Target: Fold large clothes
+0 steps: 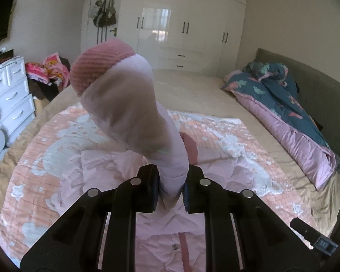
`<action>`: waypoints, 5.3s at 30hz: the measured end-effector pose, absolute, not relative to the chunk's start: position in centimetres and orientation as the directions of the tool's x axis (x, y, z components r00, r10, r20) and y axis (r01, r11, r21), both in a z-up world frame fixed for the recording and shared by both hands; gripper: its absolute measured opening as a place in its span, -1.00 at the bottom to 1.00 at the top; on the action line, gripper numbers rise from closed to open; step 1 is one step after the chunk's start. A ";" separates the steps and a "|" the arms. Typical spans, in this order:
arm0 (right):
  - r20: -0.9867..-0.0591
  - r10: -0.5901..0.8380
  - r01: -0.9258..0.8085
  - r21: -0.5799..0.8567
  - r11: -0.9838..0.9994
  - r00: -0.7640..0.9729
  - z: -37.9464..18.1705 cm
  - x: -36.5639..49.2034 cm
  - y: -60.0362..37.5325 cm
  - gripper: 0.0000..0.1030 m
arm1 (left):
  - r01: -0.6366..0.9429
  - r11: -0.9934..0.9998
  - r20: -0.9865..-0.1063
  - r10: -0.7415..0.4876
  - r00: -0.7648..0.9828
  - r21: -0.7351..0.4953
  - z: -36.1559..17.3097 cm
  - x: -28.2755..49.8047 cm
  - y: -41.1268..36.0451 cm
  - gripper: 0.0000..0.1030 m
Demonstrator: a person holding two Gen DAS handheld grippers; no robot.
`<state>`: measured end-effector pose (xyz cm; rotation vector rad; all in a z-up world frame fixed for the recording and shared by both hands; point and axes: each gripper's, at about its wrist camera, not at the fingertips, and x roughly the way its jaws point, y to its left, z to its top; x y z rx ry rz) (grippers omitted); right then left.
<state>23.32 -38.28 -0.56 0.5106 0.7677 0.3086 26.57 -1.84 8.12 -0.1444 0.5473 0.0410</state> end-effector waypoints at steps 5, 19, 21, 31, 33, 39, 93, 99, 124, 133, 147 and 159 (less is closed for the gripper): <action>-0.589 0.441 -0.069 0.546 0.835 0.677 -1.1 23.8 -38.6 0.92 | -0.057 0.991 -0.544 -0.017 0.839 -0.119 6.7 27.2 -2.7 -0.82; -0.606 0.428 -0.035 0.551 0.834 0.671 -2.5 24.5 -39.6 0.92 | -0.010 0.996 -0.608 -0.044 0.792 -0.085 3.4 29.0 -5.5 -0.78; -0.609 0.423 -0.026 0.551 0.834 0.671 -2.7 24.5 -39.8 0.92 | 0.000 0.997 -0.619 -0.051 0.784 -0.082 2.9 29.2 -5.9 -0.75; -0.614 0.399 0.020 0.560 0.828 0.681 -3.3 24.7 -41.8 0.92 | 0.074 0.995 -0.685 -0.095 0.722 -0.060 -0.3 30.3 -8.3 -0.68; -0.616 0.395 0.027 0.561 0.828 0.682 -3.3 24.7 -42.0 0.92 | 0.087 0.994 -0.702 -0.103 0.705 -0.059 -1.0 30.5 -8.6 -0.68; -0.616 0.407 0.027 0.572 0.820 0.675 -3.3 24.7 -42.0 0.92 | 0.124 0.992 -0.745 -0.110 0.659 -0.037 -2.8 30.4 -9.7 -0.55; -0.658 0.469 -0.189 0.452 0.872 0.589 -7.7 26.8 -27.8 -0.56 | -0.248 0.923 -0.773 -0.079 0.629 -0.296 -1.9 24.8 10.6 0.82; -0.490 0.469 -0.388 0.263 0.883 0.735 0.1 25.8 -25.9 -0.63 | -0.266 0.905 -0.772 -0.099 0.628 -0.332 -2.6 25.2 11.4 0.82; -0.596 0.372 -0.280 0.246 0.928 0.711 -3.4 31.9 -27.6 -0.62 | -0.237 0.932 -0.783 -0.072 0.618 -0.273 -3.5 28.2 10.5 0.82; -0.647 0.370 -0.223 0.301 0.927 0.667 -4.6 32.1 -28.1 -0.47 | -0.227 0.941 -0.786 -0.063 0.616 -0.253 -3.4 29.4 9.9 0.82; -0.619 0.348 -0.190 0.307 0.932 0.704 -2.2 30.9 -29.0 -0.05 | -0.200 0.959 -0.809 -0.048 0.586 -0.202 -3.9 30.7 9.8 0.82; -0.594 0.430 -0.336 0.269 0.903 0.680 0.3 30.3 -24.0 0.48 | -0.220 0.957 -0.862 -0.054 0.504 -0.189 -8.0 32.0 11.8 0.82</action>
